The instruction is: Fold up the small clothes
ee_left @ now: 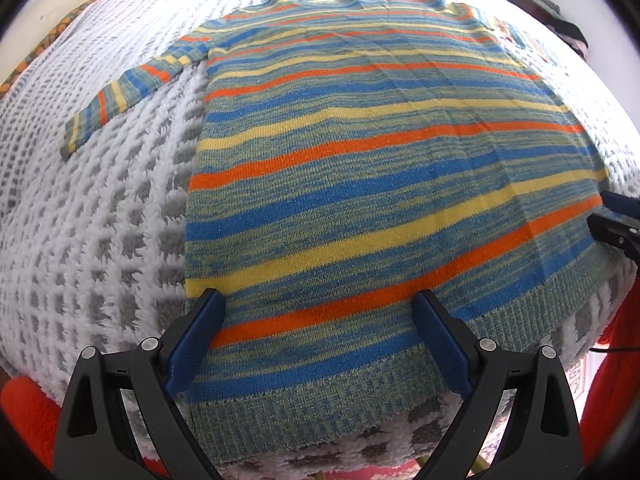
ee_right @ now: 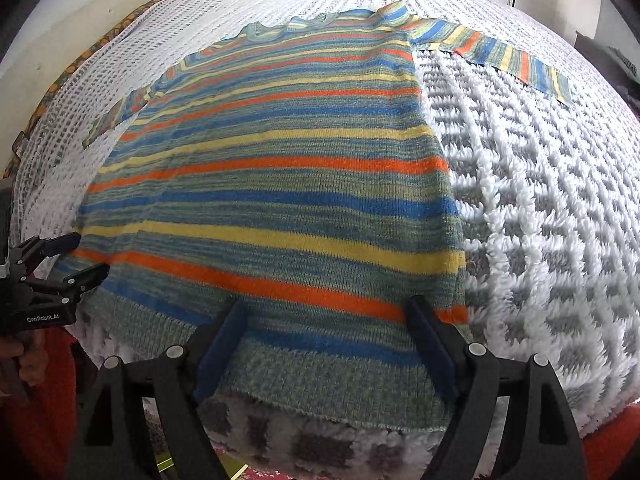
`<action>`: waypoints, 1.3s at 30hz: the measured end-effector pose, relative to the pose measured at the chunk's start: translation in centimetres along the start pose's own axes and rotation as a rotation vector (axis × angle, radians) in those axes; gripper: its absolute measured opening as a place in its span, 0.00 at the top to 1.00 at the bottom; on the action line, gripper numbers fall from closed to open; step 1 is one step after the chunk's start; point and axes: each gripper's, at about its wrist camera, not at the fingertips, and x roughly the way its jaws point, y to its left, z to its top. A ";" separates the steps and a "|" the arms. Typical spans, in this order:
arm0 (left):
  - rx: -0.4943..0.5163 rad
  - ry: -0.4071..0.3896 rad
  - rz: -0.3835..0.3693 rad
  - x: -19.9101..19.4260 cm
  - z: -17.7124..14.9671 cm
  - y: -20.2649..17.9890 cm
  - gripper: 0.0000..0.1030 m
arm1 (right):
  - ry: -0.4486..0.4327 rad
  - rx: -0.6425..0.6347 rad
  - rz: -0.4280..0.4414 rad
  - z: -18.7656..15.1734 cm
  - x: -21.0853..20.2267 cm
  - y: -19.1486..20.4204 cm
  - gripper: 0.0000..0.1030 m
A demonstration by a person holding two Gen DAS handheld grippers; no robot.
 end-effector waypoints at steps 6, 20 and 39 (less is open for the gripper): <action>0.004 -0.018 -0.010 0.4 -0.4 0.3 0.04 | -0.002 -0.015 0.002 -0.4 -0.1 0.4 0.14; 0.015 -0.052 -0.015 0.5 -1.0 0.2 0.02 | -0.004 -0.021 0.006 -0.1 0.3 0.6 0.10; 0.022 -0.081 -0.017 0.0 -1.5 -0.5 0.01 | -0.213 0.104 0.007 -0.5 -4.4 -1.5 0.10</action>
